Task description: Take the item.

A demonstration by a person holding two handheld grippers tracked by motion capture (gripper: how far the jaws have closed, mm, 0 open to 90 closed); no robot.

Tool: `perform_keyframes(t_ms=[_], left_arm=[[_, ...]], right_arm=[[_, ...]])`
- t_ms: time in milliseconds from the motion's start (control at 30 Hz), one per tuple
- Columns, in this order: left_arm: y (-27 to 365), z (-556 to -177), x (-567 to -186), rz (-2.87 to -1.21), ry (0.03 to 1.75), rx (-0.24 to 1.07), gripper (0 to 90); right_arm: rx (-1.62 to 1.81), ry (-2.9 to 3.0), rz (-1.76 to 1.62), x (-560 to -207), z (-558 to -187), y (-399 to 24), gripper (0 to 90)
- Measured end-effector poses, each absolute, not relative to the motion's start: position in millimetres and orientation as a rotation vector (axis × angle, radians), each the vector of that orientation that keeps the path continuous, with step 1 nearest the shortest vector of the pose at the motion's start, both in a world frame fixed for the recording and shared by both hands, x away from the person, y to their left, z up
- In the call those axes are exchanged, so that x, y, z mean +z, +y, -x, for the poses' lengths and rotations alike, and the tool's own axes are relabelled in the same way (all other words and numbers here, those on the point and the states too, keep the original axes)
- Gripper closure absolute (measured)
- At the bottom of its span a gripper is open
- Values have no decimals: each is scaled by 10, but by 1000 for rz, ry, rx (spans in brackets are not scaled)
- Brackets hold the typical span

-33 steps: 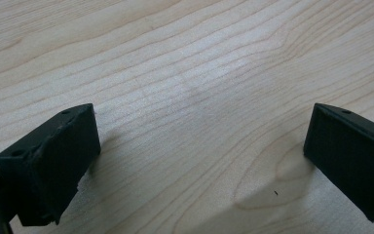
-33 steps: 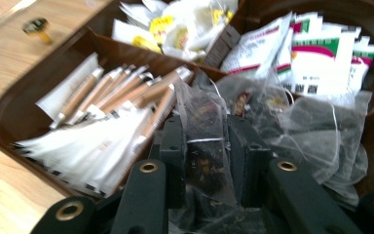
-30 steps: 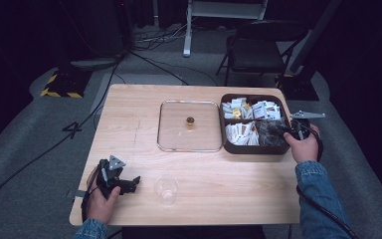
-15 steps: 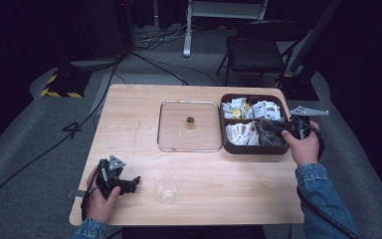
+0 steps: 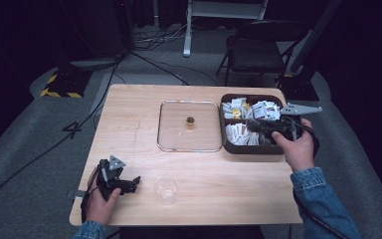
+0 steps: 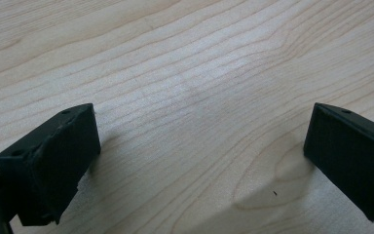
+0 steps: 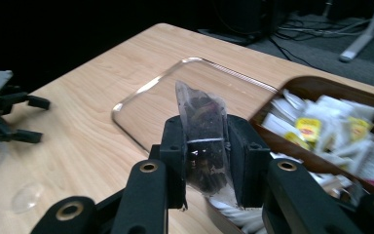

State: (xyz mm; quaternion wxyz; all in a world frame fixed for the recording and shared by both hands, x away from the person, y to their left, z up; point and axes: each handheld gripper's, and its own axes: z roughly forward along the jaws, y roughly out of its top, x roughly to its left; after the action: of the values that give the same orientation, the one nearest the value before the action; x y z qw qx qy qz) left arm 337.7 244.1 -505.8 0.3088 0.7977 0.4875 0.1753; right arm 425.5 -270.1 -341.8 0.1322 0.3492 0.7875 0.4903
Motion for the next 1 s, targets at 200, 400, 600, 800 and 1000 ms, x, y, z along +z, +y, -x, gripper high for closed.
perform_keyframes(t_ms=[200,400,600,800,1000], left_arm=[[2443,-3377,-5058,-2110,1287,465,2],[2440,-3377,-5058,-2106,1290,463,2],[2438,-3386,-5057,-2107,1287,457,2],[2433,-3400,-5058,-2108,1286,464,2],[2431,-3402,-5058,-2107,1287,461,2]], right_arm=[[1441,2344,-932,-3307,-4168,-2417,709],[1499,2398,-852,-3198,-4046,-2136,709],[1510,2433,-791,-3120,-3916,-1904,708],[1521,2474,-738,-3109,-3811,-1686,708],[1536,2522,-669,-3113,-3717,-1461,709]])
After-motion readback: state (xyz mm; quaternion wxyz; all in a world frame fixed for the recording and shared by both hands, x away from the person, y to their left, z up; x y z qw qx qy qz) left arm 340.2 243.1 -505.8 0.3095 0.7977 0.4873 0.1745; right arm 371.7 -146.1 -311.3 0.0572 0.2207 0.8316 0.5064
